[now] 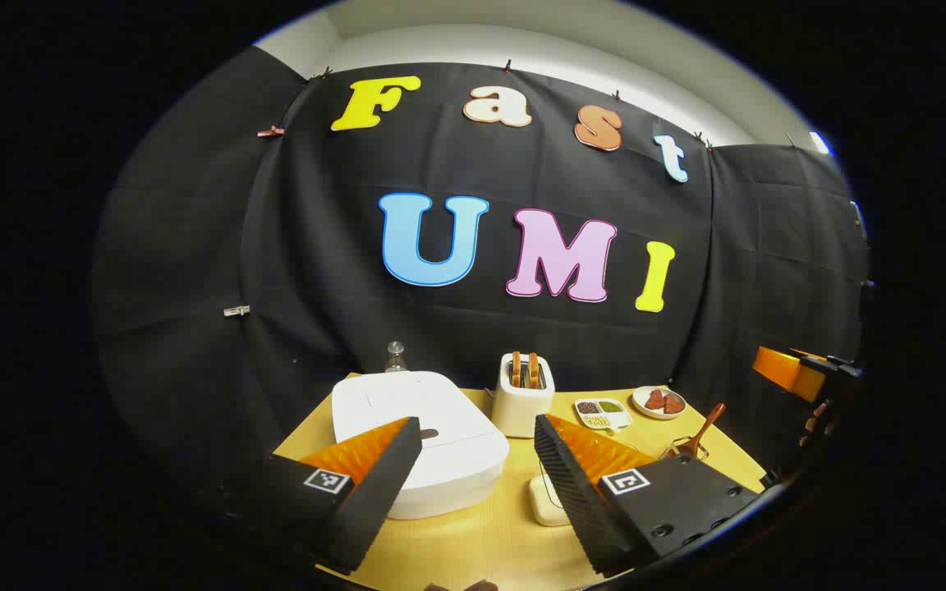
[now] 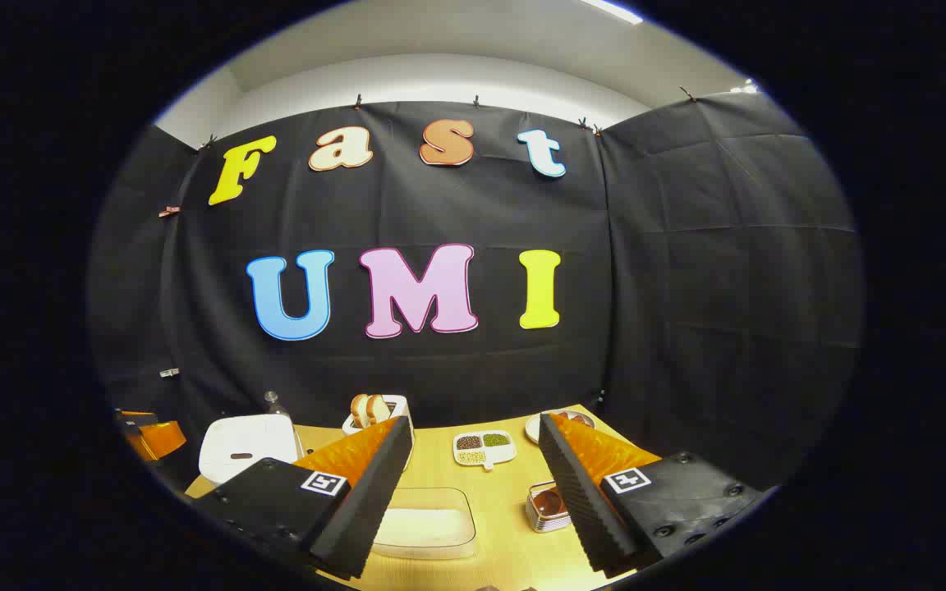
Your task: Close the left gripper, press the button to open the rice cooker; take a wooden spoon from the chopstick holder with the right hand, scoop a spoonful of rice and pour it into the rice cooker, then put the wooden spoon back into the chopstick holder.
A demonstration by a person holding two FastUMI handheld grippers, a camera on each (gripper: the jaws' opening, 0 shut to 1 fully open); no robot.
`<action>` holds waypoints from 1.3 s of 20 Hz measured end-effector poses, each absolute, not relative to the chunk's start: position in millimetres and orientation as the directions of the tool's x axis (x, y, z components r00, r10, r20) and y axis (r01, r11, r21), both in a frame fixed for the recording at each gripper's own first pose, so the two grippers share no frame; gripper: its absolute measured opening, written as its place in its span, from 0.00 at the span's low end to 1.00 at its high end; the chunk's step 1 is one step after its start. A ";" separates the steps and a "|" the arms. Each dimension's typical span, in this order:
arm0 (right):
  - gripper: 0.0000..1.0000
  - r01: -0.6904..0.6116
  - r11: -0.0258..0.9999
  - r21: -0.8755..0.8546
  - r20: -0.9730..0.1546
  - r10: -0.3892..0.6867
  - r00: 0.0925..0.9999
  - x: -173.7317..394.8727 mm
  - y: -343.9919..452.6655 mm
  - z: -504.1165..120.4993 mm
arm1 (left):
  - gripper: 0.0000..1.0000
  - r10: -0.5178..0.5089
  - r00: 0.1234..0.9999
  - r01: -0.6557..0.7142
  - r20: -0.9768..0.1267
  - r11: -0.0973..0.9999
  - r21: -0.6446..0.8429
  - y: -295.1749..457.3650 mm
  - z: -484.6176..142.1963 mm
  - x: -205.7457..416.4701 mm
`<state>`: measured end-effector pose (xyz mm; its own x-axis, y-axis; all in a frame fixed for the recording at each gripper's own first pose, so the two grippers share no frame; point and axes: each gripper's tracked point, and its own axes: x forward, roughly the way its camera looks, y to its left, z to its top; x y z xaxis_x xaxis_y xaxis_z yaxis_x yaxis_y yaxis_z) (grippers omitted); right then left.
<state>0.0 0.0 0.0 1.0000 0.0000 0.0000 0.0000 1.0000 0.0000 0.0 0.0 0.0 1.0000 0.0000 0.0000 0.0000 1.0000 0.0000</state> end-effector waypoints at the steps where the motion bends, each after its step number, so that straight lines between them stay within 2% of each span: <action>1: 0.98 0.003 1.000 -0.004 0.005 -0.003 1.000 -1.9 0.2 1.3 | 0.96 -0.002 1.000 0.002 0.000 1.000 -0.002 1.5 -0.7 0.7; 6: 0.98 -0.014 1.000 -0.016 0.002 0.014 1.000 4.9 8.0 -3.3 | 0.96 0.024 1.000 -0.024 -0.008 1.000 -0.007 7.8 -3.9 -1.7; 12: 0.98 -0.049 0.999 0.021 0.004 0.049 0.999 23.9 -2.9 -7.1 | 0.96 0.034 0.999 -0.035 -0.015 0.998 -0.047 -21.5 -3.7 14.9; 20: 1.00 -0.068 0.997 0.024 0.004 0.068 0.998 42.8 -31.1 -14.8 | 0.96 0.050 0.999 -0.050 -0.020 0.999 0.004 -48.5 0.1 32.9; 26: 0.98 -0.079 0.997 0.023 -0.011 0.079 0.997 51.6 -43.5 -20.5 | 0.94 0.060 0.998 -0.060 -0.027 0.998 0.009 -42.7 5.4 46.4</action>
<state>51.6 -43.5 -20.5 0.9968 0.0792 -0.0110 -0.0789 0.9966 0.0227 46.4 -42.7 5.4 0.9978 0.0597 -0.0273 -0.0595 0.9982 0.0089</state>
